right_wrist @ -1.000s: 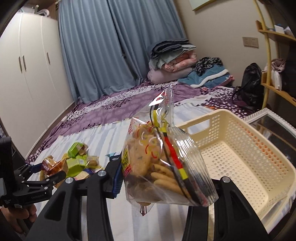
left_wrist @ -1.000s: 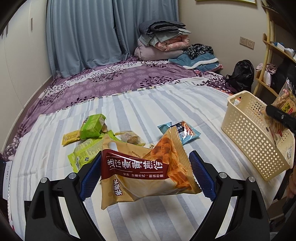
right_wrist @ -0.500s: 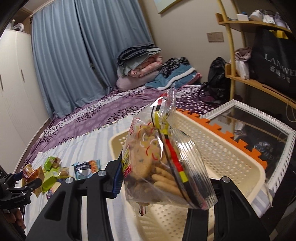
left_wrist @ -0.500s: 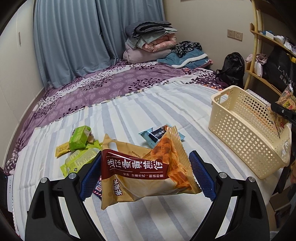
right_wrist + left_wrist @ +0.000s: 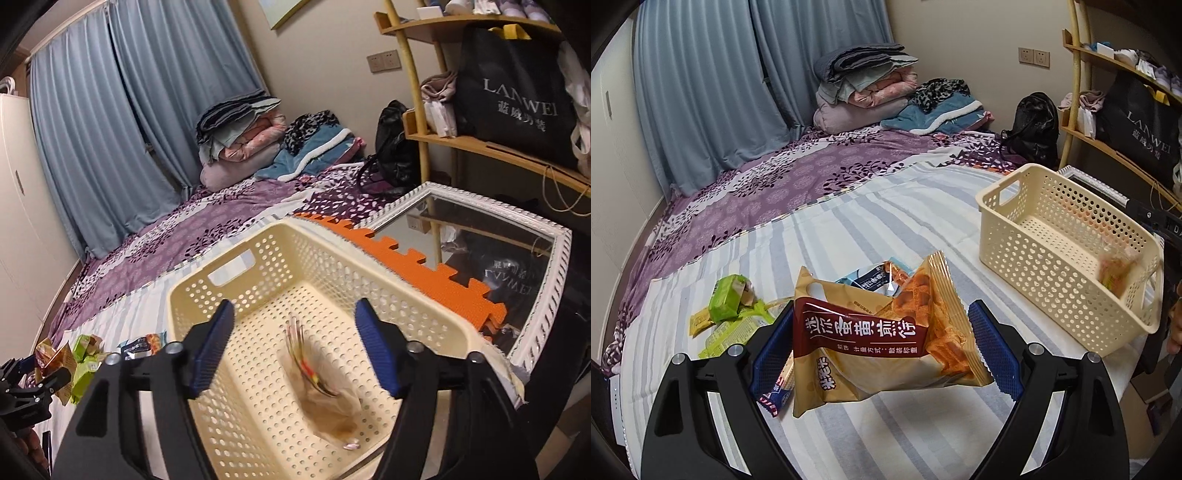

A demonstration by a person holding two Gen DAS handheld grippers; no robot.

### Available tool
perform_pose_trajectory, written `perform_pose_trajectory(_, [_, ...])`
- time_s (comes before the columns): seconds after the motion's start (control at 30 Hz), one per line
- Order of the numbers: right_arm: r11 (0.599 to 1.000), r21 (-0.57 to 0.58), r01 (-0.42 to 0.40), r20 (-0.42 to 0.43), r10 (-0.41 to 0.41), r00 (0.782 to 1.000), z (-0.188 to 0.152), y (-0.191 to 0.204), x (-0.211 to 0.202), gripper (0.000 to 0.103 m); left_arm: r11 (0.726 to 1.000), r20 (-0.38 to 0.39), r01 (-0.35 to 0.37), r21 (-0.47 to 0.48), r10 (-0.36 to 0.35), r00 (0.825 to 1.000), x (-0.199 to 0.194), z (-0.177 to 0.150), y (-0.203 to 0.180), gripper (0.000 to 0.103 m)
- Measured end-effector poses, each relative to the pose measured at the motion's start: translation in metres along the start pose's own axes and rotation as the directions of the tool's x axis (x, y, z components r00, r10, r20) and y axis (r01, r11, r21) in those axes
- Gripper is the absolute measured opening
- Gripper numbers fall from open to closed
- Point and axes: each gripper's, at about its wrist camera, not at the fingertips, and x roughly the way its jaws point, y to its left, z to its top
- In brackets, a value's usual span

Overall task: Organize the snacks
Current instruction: 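Carry the cookie bag to the cream basket and release it with the right tool, then lower the waffle bag into the cream basket and open the left tool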

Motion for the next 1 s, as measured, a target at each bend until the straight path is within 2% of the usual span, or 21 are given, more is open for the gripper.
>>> perform_pose_trajectory(0.5, [0.999,0.019,0.044,0.03,-0.045,0.999,0.002,-0.028,-0.011,0.071,0.996,0.027,0.041,0.084,-0.043,0.999,-0.001,0.024,-0.042,0.092])
perform_pose_trajectory(0.73, [0.998,0.012,0.054,0.027,-0.055,0.998,0.002,-0.037,-0.013,0.075,0.986,0.061,0.086,0.14,-0.095,0.994,-0.001,0.046,-0.073,0.092])
perform_pose_trajectory(1.0, [0.996,-0.014,0.088,0.042,-0.087,0.995,-0.001,-0.041,-0.022,0.077,0.967,0.087,0.158,0.2,-0.178,0.98,0.002,0.07,-0.114,0.092])
